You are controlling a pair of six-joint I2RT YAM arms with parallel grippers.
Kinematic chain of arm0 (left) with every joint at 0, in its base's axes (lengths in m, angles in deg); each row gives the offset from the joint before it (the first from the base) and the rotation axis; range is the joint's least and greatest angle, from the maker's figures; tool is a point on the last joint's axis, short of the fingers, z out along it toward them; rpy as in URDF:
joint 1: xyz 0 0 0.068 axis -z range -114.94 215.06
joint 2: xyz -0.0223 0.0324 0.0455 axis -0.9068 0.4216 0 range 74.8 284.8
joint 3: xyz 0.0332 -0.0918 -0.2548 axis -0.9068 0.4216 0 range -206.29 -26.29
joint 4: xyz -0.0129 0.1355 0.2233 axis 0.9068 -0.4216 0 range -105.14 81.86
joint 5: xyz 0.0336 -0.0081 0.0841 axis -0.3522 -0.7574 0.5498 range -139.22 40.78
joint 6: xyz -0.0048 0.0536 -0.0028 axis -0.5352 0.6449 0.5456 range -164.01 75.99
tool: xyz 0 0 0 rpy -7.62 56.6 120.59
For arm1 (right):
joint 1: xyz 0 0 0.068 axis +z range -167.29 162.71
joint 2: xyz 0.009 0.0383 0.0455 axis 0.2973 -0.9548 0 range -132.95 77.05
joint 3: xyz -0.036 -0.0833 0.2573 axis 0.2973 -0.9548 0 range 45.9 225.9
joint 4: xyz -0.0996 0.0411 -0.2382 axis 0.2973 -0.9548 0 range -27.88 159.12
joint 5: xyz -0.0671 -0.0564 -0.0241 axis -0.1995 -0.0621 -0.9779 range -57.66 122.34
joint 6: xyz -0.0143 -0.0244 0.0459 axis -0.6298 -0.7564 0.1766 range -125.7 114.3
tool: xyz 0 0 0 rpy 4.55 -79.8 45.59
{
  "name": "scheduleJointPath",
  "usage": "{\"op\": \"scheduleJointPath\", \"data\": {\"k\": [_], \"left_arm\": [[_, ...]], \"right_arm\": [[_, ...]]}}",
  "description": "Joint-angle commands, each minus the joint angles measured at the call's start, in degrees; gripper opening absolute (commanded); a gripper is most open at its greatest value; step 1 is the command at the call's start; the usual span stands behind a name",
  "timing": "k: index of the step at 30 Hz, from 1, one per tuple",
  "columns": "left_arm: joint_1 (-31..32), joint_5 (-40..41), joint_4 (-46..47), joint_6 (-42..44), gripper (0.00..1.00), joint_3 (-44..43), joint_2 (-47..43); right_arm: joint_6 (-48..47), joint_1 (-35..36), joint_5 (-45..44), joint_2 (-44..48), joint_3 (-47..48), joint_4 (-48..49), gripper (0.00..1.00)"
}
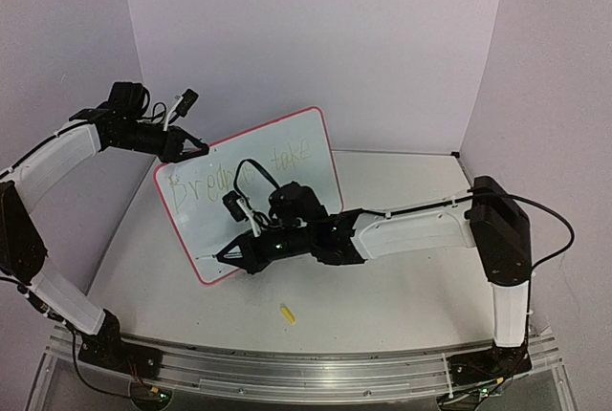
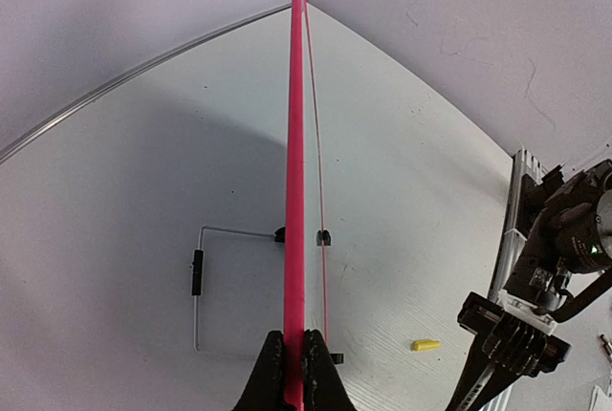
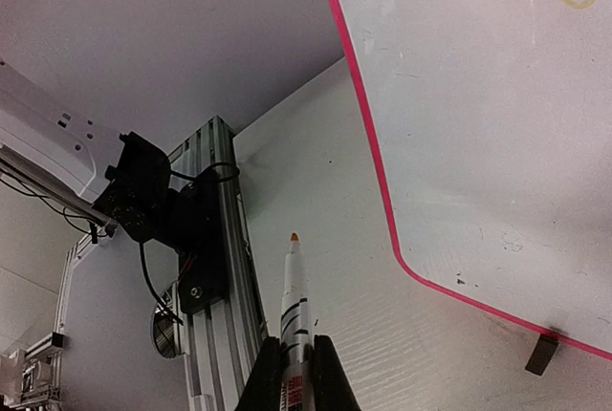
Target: Write a sentence on the whiteboard
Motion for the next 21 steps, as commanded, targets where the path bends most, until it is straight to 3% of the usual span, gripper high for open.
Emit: {"op": "scheduleJointPath", "data": {"k": [1,21], "left_arm": [[2.8,-0.9,-1.6,1.6,0.0,2.4,1.8],[3.5,-0.9,-1.8,1.8,0.0,2.3,2.5]], "right_arm": [[0.8,-0.4,-4.6,-2.0,3.7,4.0,0.0],[4.1,-3.3,-6.9,-7.0,9.2,6.6,0.0]]}}
